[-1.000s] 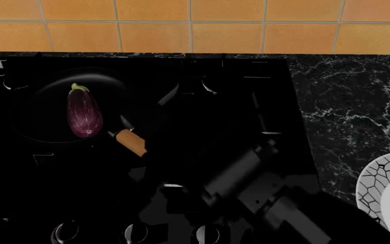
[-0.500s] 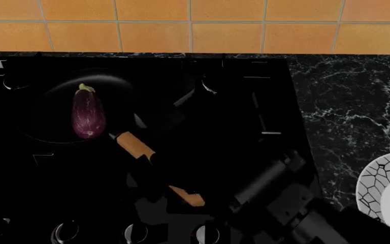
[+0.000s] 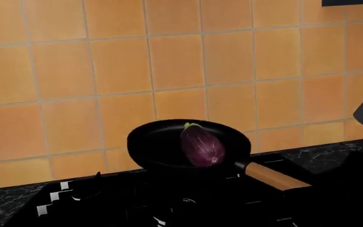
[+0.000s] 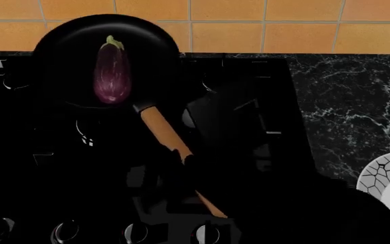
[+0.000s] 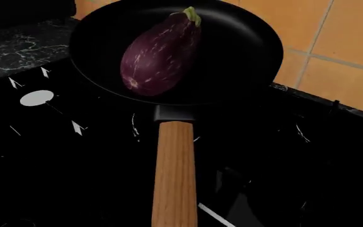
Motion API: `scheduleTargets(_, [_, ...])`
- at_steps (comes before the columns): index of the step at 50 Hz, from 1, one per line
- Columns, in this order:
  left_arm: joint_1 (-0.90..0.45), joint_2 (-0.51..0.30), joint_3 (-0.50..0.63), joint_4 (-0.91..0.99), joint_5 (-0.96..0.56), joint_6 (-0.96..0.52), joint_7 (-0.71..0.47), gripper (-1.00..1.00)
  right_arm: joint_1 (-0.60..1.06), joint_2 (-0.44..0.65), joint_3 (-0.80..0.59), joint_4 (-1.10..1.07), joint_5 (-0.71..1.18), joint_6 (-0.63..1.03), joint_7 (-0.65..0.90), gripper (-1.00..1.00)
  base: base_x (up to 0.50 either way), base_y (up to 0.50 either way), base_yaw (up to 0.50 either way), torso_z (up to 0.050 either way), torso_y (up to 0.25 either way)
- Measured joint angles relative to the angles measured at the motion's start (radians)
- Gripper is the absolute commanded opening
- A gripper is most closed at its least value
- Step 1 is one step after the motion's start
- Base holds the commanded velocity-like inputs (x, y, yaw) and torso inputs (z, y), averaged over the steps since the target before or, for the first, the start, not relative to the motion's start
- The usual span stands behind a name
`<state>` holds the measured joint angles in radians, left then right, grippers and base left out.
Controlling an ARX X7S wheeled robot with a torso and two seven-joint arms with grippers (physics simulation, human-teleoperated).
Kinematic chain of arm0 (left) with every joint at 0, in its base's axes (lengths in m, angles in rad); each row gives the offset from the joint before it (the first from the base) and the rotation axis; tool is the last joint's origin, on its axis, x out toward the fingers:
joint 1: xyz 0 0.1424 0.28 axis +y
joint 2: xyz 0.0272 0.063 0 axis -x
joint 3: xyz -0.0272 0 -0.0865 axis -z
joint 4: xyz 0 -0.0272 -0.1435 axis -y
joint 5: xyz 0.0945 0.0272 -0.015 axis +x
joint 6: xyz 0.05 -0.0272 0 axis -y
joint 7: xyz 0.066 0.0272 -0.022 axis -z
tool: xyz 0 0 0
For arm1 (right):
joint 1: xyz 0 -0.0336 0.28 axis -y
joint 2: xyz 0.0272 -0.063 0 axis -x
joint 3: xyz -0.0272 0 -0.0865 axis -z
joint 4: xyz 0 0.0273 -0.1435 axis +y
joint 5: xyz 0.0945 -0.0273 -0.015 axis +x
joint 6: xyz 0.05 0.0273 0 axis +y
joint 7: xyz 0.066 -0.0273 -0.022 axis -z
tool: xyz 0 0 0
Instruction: Pick up the pan and dump the vegetables in it onto the plate. Then return the pan to the stove.
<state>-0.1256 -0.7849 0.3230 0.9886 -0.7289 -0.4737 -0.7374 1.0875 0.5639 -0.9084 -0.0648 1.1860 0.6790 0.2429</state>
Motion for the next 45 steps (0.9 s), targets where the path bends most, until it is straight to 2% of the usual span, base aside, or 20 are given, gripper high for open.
scheduleTargets(23, [0.014, -0.001, 0.021, -0.023, 0.026, 0.035, 0.012, 1.0, -0.251, 0.261, 0.173, -0.273, 0.188, -0.122, 0.197, -1.0, 0.0, 0.0, 0.0, 0.001, 0.003])
scheduleTargets(45, [0.014, -0.001, 0.036, -0.03, 0.034, 0.047, 0.015, 1.0, -0.578, 0.476, 0.371, -0.466, 0.289, -0.398, 0.322, -1.0, 0.0, 0.0, 0.0, 0.001, 0.002])
